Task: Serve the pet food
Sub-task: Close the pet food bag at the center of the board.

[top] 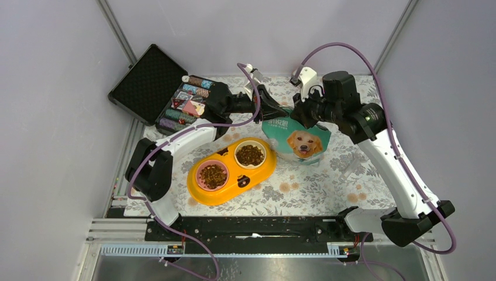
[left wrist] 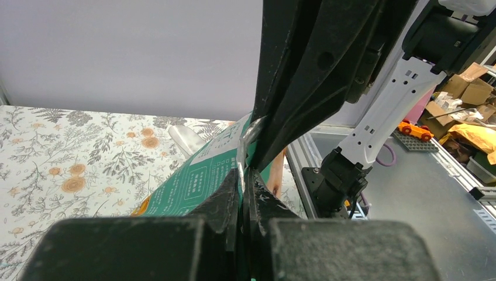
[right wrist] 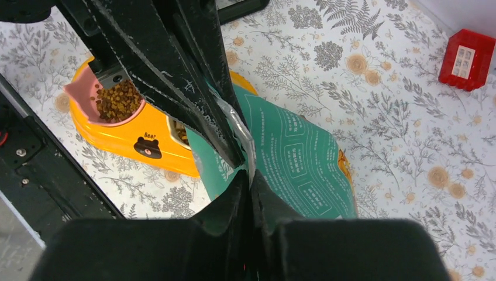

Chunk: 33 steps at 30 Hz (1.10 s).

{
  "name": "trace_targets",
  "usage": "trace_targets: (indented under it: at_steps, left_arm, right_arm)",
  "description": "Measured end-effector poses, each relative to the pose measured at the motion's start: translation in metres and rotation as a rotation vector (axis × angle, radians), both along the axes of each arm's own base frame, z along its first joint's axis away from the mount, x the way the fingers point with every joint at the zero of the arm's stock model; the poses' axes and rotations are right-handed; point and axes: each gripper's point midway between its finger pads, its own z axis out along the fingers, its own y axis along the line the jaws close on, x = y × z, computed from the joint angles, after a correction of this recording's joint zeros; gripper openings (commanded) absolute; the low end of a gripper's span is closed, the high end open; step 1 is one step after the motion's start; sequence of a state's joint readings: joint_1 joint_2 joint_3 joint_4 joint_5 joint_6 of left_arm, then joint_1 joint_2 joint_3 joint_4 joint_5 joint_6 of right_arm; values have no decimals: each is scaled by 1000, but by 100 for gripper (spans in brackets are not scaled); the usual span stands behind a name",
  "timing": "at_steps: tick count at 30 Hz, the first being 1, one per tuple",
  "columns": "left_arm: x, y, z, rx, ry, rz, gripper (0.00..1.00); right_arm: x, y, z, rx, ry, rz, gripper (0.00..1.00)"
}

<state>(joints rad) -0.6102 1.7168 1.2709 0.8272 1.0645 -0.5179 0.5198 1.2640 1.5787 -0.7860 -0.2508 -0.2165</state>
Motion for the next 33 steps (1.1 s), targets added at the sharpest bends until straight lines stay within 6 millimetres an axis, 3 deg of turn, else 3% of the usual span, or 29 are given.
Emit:
trace_targets:
  at_steps: [6, 7, 9, 10, 12, 15, 16, 19, 20, 27, 28, 31, 33]
  left_arm:
    - [2, 0, 0, 4, -1, 8, 0]
    - [2, 0, 0, 4, -1, 8, 0]
    - [2, 0, 0, 4, -2, 9, 0]
    - [2, 0, 0, 4, -2, 10, 0]
    - [2, 0, 0, 5, -1, 9, 0]
    - [3, 0, 0, 6, -1, 10, 0]
    - [3, 0, 0, 6, -1, 10, 0]
    - [3, 0, 0, 6, 0, 10, 0]
    - [3, 0, 0, 6, -1, 10, 0]
    - [3, 0, 1, 3, -4, 12, 0]
    - [3, 0, 1, 3, -4, 12, 0]
    - [2, 0, 1, 3, -5, 11, 0]
    - [2, 0, 1, 4, -3, 10, 0]
  right_arm:
    - [4, -3, -1, -44, -2, -7, 0]
    - [4, -4, -1, -50, -7, -5, 4]
    - [5, -5, -1, -63, -18, -4, 36]
    - [5, -5, -1, -66, -20, -3, 44]
    - [2, -9, -3, -97, -20, 7, 49]
    - [-5, -15, -7, -137, -2, 27, 47]
    - [-8, -17, -8, -150, 3, 35, 42]
    - [-12, -21, -12, -181, 9, 49, 1]
    - [-10, -23, -12, -186, 4, 40, 0]
    - [-8, -27, -10, -185, -38, 11, 0]
    - [-8, -27, -10, -183, -43, 9, 13]
    - [-8, -28, -9, -178, -48, 5, 32]
    - [-6, -27, -5, -167, -64, -4, 31]
